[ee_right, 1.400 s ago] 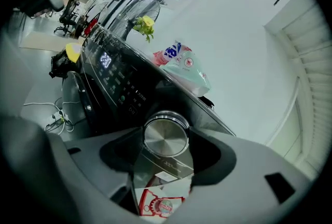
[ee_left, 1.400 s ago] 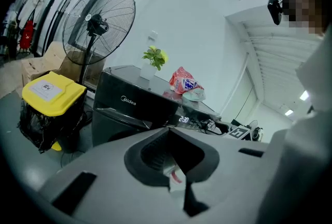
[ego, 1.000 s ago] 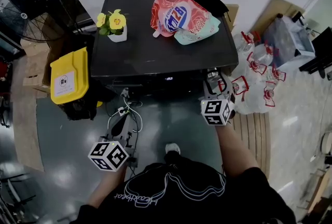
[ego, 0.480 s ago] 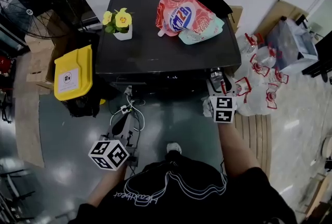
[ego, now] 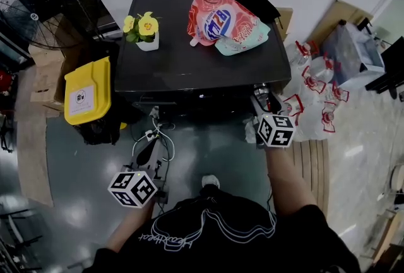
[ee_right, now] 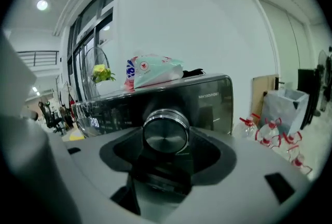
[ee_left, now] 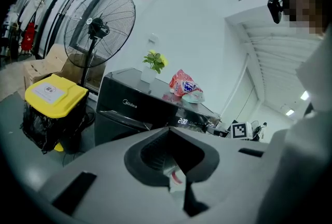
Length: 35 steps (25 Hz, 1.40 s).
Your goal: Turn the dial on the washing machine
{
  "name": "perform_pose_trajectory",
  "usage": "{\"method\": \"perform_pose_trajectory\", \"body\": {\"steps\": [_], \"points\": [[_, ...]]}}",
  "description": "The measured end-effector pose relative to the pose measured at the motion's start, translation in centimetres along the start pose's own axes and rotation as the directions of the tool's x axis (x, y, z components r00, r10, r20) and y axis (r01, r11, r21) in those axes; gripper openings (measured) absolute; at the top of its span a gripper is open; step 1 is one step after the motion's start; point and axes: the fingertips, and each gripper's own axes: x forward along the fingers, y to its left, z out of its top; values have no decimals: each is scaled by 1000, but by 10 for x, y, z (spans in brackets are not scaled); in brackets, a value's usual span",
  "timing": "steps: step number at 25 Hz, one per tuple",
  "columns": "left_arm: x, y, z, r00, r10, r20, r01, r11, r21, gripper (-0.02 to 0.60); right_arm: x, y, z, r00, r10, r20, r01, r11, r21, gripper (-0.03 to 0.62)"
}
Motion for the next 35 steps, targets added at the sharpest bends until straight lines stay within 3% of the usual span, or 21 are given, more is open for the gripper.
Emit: {"method": "perform_pose_trajectory", "body": {"steps": [4,8,14,19,23,29,35], "points": [[5,-3,2,1000,-14,-2,14,1000,3,5,0,-2,0,999,46,15,-47,988,144,282],[8,-9,5,999,-36,-6,36,999,9,5,1,-3,-2,999,46,-3,-45,989,141,282],[2,-13,23,998,-62,7,61,997,47,5,-16,9,21,999,47,-3,-47,998,-36,285],[-11,-36,44,992,-126,21,123,986,114,5,-63,52,51,991,131,2,-128,969,-212,268],[-28,-70,60,976,-218,6,213,962,172,5,-113,115,74,960,281,6,-270,929,-252,173],[-59,-118,85,933,-359,-21,353,903,245,5,-173,175,106,911,399,99,-382,911,-156,11],[-85,-138,98,900,-435,-24,423,859,287,5,-209,208,113,882,453,131,-433,888,-157,5]]}}
